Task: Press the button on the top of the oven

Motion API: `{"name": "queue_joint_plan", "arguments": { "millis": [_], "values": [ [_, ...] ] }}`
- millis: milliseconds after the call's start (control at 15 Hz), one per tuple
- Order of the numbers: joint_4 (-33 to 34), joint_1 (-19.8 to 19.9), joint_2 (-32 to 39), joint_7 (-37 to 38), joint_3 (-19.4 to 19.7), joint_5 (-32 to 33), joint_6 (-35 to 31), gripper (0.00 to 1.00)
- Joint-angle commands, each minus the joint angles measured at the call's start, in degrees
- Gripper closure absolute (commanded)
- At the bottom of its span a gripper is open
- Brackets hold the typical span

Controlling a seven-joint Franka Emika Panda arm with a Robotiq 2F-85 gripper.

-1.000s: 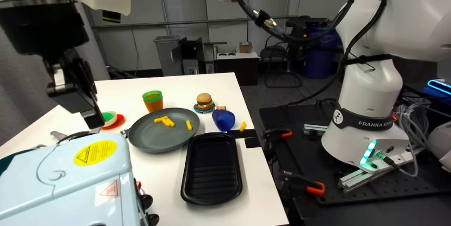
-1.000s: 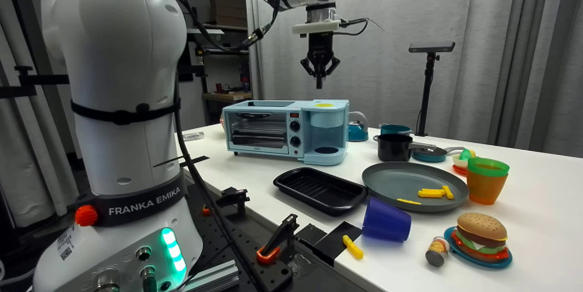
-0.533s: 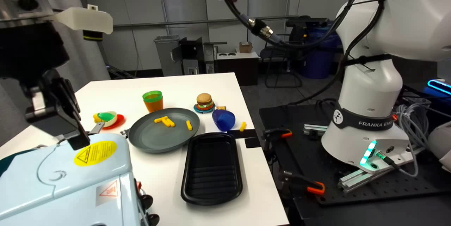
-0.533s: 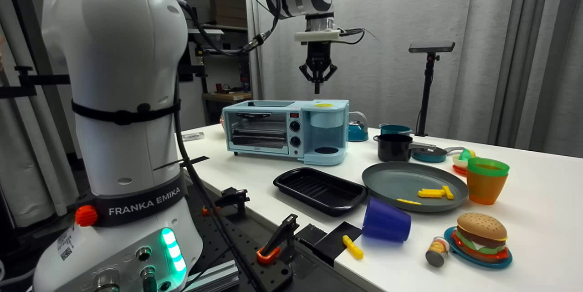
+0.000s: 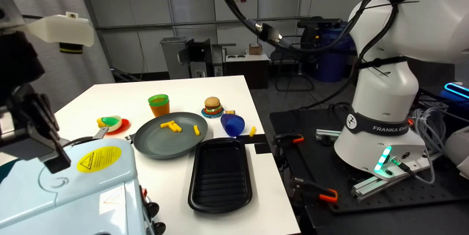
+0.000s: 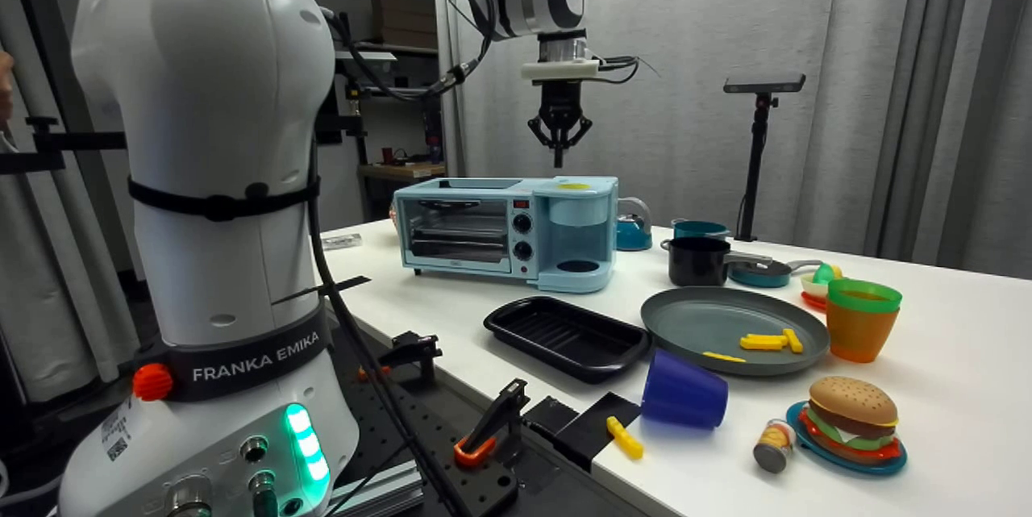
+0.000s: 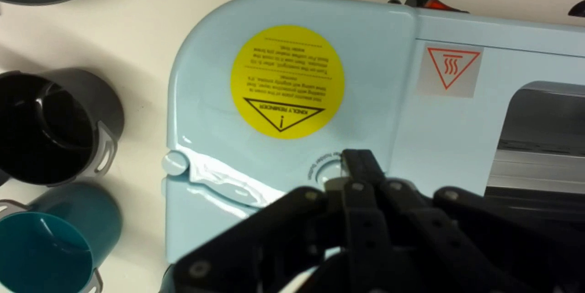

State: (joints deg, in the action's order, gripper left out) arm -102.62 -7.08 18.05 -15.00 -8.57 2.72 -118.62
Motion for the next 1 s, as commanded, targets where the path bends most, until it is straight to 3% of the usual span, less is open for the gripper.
{"name": "queue_joint_plan", "arguments": {
  "millis": [0,600,933],
  "values": [
    [3.7,-0.5,1.9,-0.8,-0.1,0.9,2.0,1.0],
    [4.7,0.0,5.1,-0.8,0.5,0.8,1.5,1.0],
    [1.6,2.9,9.6,-4.4,2.2,0.8,-2.6,1.0]
  ]
}}
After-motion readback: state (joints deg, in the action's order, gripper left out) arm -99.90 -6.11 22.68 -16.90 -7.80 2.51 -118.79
